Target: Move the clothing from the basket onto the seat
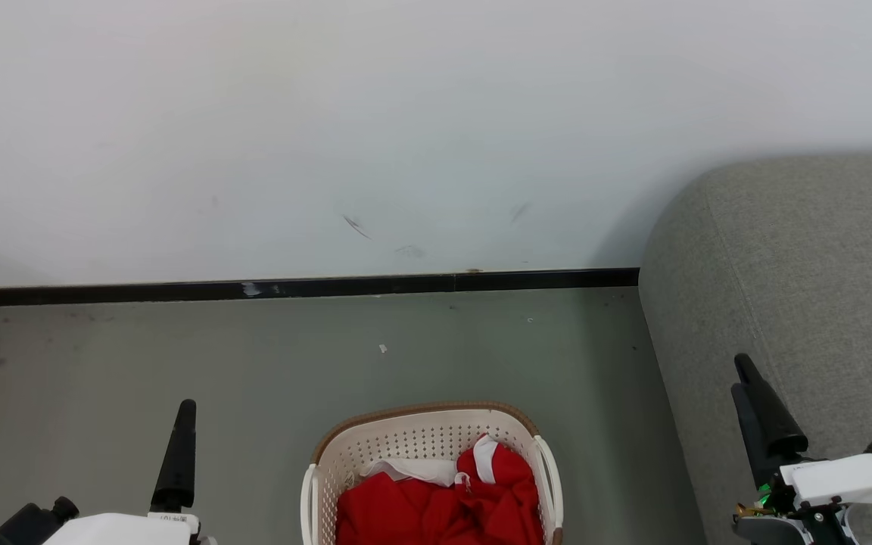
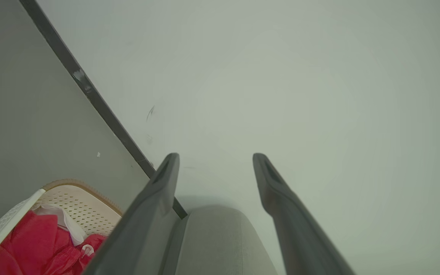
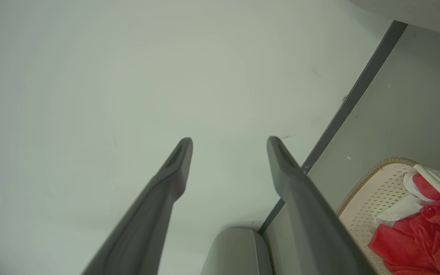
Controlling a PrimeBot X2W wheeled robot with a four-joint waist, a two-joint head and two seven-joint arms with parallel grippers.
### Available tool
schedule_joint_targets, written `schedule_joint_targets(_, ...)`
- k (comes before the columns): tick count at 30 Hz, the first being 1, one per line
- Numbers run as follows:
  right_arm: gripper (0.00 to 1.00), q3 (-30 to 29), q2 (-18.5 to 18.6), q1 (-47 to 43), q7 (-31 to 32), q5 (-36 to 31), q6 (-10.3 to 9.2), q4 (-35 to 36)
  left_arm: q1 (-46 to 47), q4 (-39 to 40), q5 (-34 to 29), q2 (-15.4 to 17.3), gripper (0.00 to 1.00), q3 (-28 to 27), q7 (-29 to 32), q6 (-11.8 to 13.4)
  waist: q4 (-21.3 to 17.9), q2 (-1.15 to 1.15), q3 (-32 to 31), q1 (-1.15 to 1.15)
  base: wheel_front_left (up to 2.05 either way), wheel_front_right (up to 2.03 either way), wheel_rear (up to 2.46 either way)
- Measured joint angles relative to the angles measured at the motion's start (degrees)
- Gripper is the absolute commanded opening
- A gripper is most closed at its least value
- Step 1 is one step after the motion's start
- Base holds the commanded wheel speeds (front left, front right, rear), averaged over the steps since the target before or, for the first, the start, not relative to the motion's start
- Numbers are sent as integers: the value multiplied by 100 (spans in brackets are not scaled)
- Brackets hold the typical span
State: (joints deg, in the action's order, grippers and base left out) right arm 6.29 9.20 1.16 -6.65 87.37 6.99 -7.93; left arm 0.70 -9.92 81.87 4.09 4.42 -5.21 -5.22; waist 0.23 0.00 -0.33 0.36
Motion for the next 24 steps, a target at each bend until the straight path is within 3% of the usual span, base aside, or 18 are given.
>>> schedule_joint_targets(10, 100, 203, 281, 31, -169, -936, 0, 93, 17, 138, -838, 53, 100, 98, -180, 54, 7, 0, 19, -23, 0, 0, 0)
schedule_joint_targets(24, 100, 389, 468, 55, -400, -2407, 2, 102, 97, 401, -2693, 177, 100, 287, -442, 214, 19, 0, 55, -31, 0, 0, 0)
